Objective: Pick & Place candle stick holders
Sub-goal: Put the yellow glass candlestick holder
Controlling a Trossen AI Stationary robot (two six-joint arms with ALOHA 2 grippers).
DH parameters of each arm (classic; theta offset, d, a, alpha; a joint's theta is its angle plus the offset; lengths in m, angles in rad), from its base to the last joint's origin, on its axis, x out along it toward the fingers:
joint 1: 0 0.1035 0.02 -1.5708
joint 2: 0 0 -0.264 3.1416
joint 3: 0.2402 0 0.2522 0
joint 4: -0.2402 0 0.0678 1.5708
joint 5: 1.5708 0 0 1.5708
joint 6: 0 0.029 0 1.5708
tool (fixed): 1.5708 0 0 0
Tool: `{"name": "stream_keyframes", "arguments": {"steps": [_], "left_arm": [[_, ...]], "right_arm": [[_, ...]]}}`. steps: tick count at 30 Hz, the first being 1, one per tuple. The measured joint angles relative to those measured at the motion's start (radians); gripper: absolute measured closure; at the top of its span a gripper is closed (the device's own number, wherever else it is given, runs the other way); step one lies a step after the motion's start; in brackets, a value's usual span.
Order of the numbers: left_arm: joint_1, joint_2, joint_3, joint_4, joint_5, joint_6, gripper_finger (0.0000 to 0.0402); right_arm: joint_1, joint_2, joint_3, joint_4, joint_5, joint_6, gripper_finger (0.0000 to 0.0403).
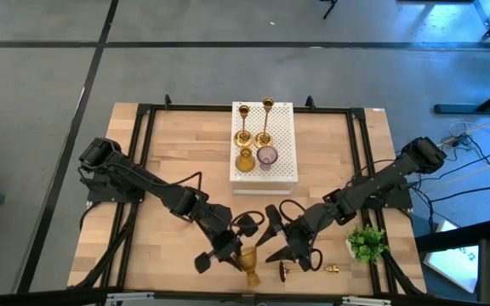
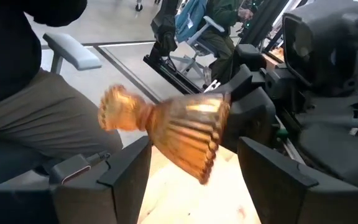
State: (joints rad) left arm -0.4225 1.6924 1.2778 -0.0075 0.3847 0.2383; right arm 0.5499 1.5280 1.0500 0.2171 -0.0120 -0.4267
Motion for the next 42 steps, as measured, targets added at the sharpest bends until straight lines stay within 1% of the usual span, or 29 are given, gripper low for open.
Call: {"name": "stream_keyframes", "arguments": {"steps": [2,5,9,12,16,18,21,25,28,30,34,37,39,42], "left_arm": [[0.0,-0.001,0.0,-0.046,-0.038,-0.023,0.038],[-0.002,-0.016,0.007,-0.156,-0.148,-0.077,0.038],[-0.017,-0.023,0.069,-0.432,-0.381,-0.184,0.038],[-0.031,-0.023,0.119,-0.661,-0.499,-0.287,0.038],[-0.036,-0.023,0.165,-0.924,-0.554,-0.433,0.038],[-0.039,-0.021,0.183,-1.019,-0.566,-0.497,0.038],[-0.041,-0.02,0.187,-1.133,-0.579,-0.56,0.038],[-0.042,0.006,0.188,-1.241,-0.601,-0.636,0.038],[-0.043,0.055,0.188,-1.28,-0.587,-0.664,0.038],[-0.048,0.096,0.187,-1.293,-0.559,-0.67,0.038],[-0.063,0.166,0.192,-1.284,-0.555,-0.666,0.038],[-0.078,0.179,0.195,-1.264,-0.586,-0.676,0.038],[-0.09,0.183,0.195,-1.226,-0.622,-0.693,0.038],[-0.111,0.183,0.196,-1.169,-0.649,-0.697,0.038]], "right_arm": [[0.0,0.0,0.0,-0.02,0.0,0.005,0.0162],[0.0,0.0,0.0,-0.055,0.001,0.026,0.0162],[0.0,0.0,0.0,-0.093,0.039,0.059,0.0162],[0.0,0.0,0.0,-0.125,0.093,0.107,0.0162],[0.0,0.0,0.0,-0.151,0.149,0.15,0.0162],[0.0,0.0,0.0,-0.151,0.171,0.154,0.0162],[0.0,0.0,0.0,-0.151,0.174,0.154,0.0162],[0.0,0.0,0.0,-0.151,0.174,0.157,0.0162],[0.0,0.0,0.0,-0.151,0.174,0.159,0.0162],[0.0,0.0,0.0,-0.151,0.174,0.159,0.0162],[0.0,0.0,0.0,-0.152,0.173,0.161,0.0162],[0.0,0.0,0.0,-0.154,0.172,0.161,0.0162],[0.0,0.0,0.0,-0.154,0.171,0.161,0.0162],[0.0,0.0,0.0,-0.155,0.169,0.161,0.0162]]}}
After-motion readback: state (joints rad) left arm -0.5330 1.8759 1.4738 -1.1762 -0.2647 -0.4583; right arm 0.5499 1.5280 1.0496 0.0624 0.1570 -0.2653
